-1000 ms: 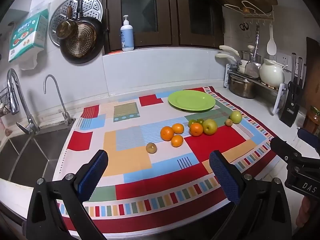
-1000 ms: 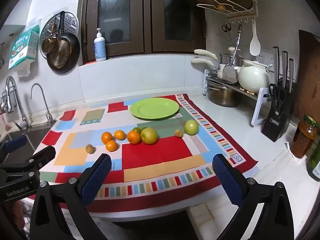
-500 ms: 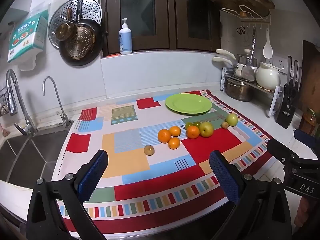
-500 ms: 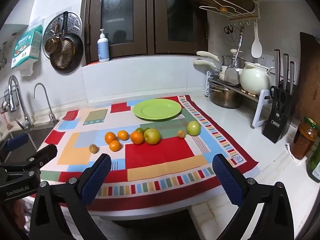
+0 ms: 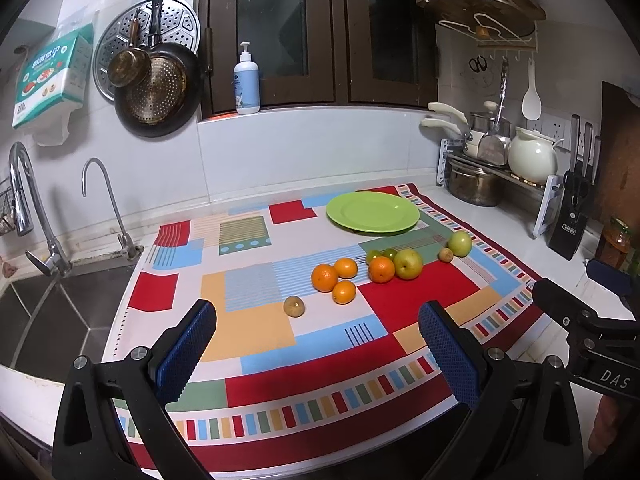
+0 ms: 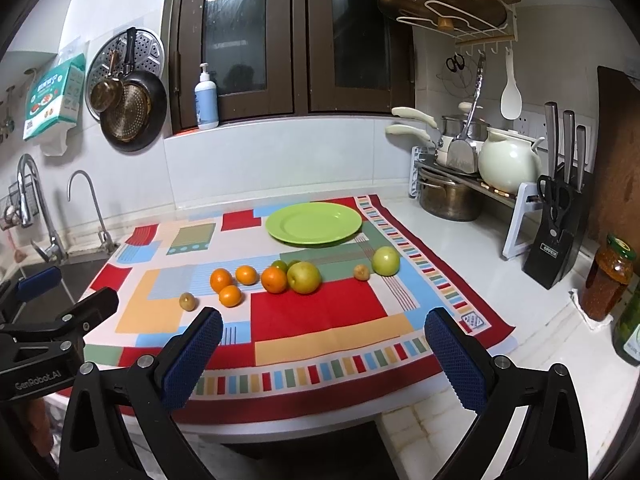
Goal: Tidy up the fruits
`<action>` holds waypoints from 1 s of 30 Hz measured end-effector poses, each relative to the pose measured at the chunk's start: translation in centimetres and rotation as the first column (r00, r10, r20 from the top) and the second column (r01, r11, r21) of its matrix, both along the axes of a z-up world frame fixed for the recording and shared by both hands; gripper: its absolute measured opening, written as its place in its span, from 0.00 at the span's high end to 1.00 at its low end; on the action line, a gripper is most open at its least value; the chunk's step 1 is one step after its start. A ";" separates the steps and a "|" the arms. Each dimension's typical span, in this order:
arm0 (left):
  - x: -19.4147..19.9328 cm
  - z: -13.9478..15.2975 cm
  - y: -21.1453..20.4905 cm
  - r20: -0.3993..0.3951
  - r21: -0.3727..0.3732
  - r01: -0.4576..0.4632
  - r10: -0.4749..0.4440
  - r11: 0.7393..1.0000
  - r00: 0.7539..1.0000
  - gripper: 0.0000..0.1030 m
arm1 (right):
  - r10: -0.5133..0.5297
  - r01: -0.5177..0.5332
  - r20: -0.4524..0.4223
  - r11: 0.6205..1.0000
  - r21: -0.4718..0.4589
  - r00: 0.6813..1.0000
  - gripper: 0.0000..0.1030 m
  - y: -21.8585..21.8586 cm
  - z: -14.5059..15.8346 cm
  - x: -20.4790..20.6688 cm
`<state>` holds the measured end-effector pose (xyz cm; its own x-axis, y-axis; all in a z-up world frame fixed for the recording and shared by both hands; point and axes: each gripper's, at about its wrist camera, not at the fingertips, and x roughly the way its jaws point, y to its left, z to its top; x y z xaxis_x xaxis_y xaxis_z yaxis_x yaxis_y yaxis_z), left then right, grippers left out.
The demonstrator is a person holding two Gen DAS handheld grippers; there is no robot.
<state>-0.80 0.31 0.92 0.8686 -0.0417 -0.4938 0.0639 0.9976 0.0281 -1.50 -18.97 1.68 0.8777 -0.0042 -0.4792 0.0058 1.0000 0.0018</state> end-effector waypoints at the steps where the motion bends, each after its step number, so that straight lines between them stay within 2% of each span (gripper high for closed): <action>1: 0.0 0.0 0.0 0.000 0.000 -0.001 0.001 1.000 1.000 0.00 | 0.001 -0.001 0.000 1.000 0.001 1.000 0.01 0.0 0.0 0.0; 30: 0.1 0.0 -0.2 0.010 -0.007 -0.001 0.001 1.000 1.000 0.00 | 0.019 -0.019 -0.001 1.000 0.002 1.000 0.01 0.4 0.1 0.5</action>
<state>-0.74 0.14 0.94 0.8737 -0.0446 -0.4845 0.0628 0.9978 0.0214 -1.03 -18.59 1.77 0.8770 0.0137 -0.4803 -0.0136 0.9999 0.0038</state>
